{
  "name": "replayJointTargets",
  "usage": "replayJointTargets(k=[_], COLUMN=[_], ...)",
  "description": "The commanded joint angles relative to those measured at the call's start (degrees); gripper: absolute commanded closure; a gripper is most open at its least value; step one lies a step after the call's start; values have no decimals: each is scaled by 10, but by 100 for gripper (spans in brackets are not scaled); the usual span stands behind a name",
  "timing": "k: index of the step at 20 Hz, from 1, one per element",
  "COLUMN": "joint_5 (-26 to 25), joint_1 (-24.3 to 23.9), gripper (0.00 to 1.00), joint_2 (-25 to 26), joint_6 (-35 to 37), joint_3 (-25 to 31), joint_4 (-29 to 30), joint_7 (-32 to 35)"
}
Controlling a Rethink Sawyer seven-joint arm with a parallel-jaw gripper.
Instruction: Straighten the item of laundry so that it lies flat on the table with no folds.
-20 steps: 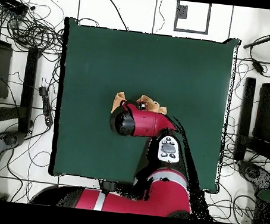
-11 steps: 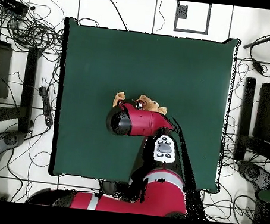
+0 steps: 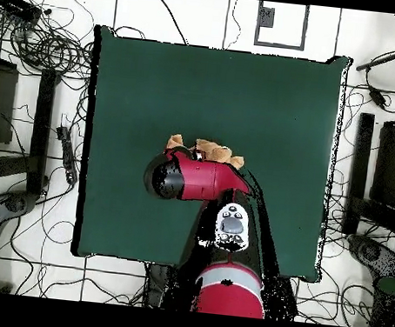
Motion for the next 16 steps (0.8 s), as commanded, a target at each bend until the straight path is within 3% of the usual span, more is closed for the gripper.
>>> replayJointTargets(k=[1, 16], joint_5=[16, 10], joint_1=[7, -9], gripper=[0, 0], joint_2=[5, 38], joint_6=[61, -5], joint_3=[45, 47], joint_4=[42, 46], joint_7=[67, 85])
